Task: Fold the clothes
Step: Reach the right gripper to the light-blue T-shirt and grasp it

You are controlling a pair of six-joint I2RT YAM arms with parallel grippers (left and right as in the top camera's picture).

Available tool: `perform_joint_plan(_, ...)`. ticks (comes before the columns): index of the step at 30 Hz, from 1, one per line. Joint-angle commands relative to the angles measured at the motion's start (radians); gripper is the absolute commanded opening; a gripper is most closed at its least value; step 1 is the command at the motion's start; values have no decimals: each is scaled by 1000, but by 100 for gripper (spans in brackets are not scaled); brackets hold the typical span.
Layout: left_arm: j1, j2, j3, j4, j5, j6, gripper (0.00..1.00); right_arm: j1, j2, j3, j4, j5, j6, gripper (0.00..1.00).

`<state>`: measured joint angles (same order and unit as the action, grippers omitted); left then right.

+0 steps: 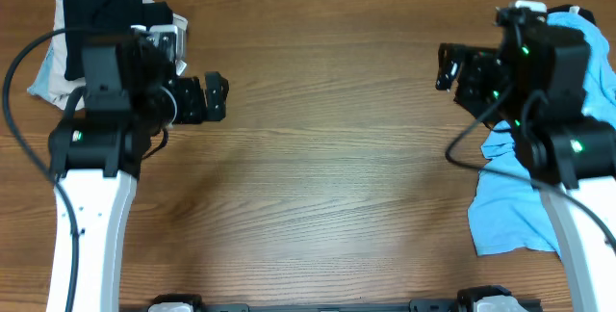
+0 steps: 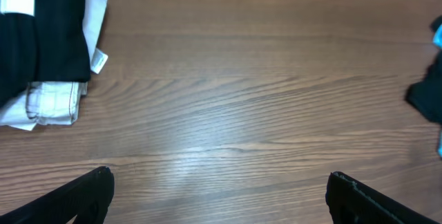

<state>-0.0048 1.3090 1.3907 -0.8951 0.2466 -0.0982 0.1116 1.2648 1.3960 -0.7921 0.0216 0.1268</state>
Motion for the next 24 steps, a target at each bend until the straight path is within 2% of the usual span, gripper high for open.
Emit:
perform_joint_plan(1,6,95,24,24,-26,18,100,-48,89,25,22,67,20,100)
perform_joint_plan(12,3,205,24,59,-26,35,100,-481,375,25,33,55,193,98)
perform_joint_plan(18,2,206,24,82,-24,35,100,-621,547,25,82,56,221,90)
perform_joint_plan(24,-5,206,24,82,-24,35,100,-697,653,25,94,45,238,90)
